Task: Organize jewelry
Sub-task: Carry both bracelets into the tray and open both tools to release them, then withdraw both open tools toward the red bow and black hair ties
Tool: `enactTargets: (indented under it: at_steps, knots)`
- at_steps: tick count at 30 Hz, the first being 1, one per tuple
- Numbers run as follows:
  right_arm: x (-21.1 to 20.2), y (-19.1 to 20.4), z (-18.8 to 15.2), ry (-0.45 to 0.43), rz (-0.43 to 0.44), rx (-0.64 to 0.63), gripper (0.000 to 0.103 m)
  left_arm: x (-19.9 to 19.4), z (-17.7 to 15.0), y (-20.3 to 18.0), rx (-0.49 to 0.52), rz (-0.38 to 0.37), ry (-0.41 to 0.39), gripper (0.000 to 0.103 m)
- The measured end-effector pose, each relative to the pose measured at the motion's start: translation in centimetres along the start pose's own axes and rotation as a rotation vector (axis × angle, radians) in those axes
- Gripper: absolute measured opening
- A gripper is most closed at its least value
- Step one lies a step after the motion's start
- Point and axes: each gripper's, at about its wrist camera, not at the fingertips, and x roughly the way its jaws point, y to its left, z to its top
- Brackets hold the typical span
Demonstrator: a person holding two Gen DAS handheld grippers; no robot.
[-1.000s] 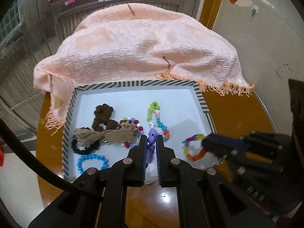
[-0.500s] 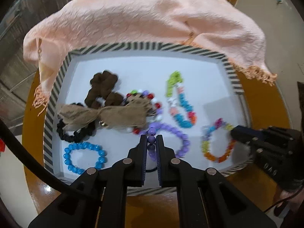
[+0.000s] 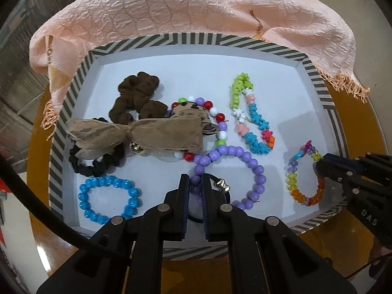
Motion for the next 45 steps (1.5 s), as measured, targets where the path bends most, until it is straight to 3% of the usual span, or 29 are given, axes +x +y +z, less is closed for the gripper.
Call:
enactTargets:
  at_steps: [3,6,12,16,27,45]
  knots:
    - [-0.7,-0.4,0.1,-0.025,0.018,0.026,0.025,-0.2,0.0,0.2,-0.002,-0.005,0.004,0.001]
    - [-1.7,-0.5,0.2,-0.053,0.026,0.034,0.033,-0.8,-0.2,0.3,-0.002,-0.007,-0.009,0.011]
    - [-2.7,-0.2,-0.3,-0.085,0.043,0.045,0.035,-2.6,-0.7,0.1,0.004,0.005,-0.039,0.013]
    - [-3.2,0.2,-0.9,-0.091,0.041,0.055,0.042,-3.7,-0.9,-0.1,0.011,0.019,-0.062,0.014]
    - [-5.9,2.0,-1.9,-0.144,0.044,0.05,0.048,-7.8,-2.1,-0.3,-0.005,0.047,-0.155,0.014]
    - [-9.1,4.5,-6.4,-0.174,0.046,0.035,0.05,-11.7,-6.9,0.2,-0.009,0.03,-0.188,0.014]
